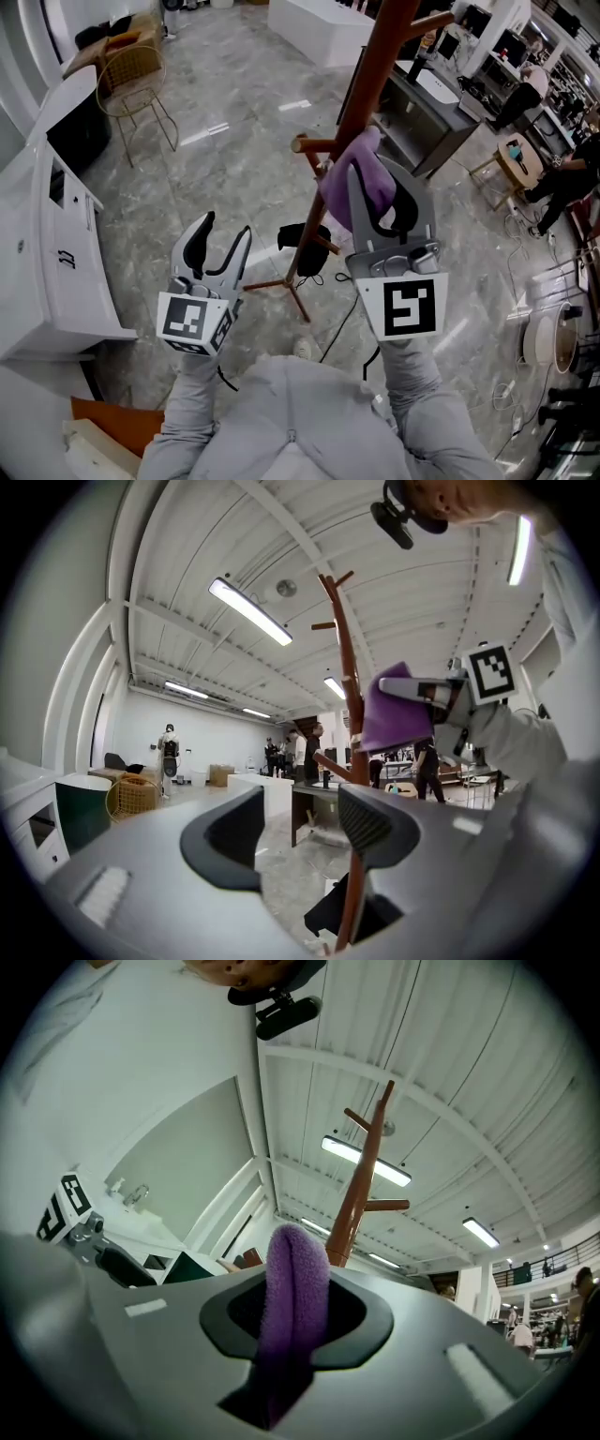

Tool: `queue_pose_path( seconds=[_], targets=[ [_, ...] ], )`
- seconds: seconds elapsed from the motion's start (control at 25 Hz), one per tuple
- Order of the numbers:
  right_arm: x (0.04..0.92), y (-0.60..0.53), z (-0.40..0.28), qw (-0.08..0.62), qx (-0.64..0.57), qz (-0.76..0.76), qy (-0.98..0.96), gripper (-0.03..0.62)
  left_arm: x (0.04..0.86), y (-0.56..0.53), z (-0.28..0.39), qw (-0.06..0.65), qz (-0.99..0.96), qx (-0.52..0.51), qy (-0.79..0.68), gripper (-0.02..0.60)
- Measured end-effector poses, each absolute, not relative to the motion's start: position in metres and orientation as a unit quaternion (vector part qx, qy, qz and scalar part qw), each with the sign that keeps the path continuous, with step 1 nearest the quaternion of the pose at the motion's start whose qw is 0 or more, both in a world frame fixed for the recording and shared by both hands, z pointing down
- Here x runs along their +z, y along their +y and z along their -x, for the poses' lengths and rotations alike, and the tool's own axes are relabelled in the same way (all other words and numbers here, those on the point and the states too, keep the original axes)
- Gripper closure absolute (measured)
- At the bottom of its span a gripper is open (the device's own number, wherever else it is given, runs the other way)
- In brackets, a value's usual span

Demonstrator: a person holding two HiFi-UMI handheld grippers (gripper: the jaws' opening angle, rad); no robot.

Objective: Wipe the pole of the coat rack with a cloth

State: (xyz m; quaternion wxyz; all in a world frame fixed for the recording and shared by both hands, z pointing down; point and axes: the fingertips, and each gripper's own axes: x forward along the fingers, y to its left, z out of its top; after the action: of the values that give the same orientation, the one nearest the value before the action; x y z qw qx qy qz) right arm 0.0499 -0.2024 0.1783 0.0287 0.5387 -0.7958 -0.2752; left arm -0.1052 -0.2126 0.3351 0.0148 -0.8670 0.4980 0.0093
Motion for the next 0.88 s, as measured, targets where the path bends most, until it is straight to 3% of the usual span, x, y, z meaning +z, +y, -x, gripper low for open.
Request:
queue_pose_path(
  seconds=[0.12,0.36,0.88],
  targets=[
    [0.181,-0.22,-0.044,0.046,-0.254,-0.526,-0.81,0.525,0.334,-0.213,0.112,0.016,0.864,0.009,0.503,0.314],
    [0.17,-0.236,-0.038,-0.01,-0.212,-0.496,-0.842,0.525,0.334,-0.214,0.123,0.015,0.857,0.006,0.515,0.314],
    [0.134,-0.219,-0.006,-0.048,-0.211,-0.413,-0.885,0.525,0.332,-0.215,0.122,0.013,0.854,0.011,0.52,0.314]
  ],
)
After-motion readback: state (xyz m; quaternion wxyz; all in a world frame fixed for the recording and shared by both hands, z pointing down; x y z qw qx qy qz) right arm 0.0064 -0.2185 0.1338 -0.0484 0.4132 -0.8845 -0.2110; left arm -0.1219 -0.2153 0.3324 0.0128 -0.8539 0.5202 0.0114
